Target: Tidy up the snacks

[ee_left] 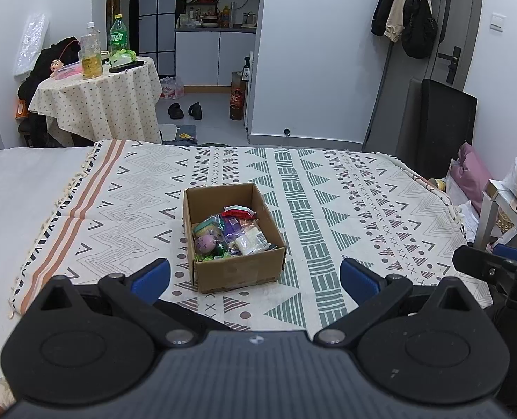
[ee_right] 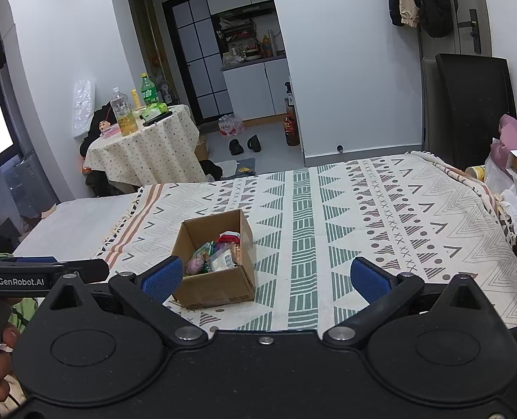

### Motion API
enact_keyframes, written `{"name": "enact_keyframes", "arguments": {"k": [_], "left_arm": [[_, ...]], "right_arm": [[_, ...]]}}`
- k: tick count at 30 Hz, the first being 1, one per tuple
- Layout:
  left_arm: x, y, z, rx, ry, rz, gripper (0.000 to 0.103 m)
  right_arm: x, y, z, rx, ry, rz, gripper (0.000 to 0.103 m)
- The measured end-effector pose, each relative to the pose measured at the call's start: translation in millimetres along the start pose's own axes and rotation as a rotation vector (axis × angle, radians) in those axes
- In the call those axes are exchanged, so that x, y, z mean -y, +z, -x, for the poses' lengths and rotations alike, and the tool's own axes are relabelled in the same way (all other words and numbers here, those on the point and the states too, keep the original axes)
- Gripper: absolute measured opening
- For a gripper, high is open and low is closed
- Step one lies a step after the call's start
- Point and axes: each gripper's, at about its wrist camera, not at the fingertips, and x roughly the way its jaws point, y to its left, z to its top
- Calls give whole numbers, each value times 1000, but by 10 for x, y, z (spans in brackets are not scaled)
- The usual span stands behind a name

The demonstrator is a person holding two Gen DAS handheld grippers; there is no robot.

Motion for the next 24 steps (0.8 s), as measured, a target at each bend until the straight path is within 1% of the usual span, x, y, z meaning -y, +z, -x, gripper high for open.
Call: {"name": "enact_keyframes", "arguments": {"k": [24], "left_arm": [[-7, -41, 62, 1, -2, -7, 103]], "right_arm": [[-7, -9, 4, -2, 0, 0, 103]]}}
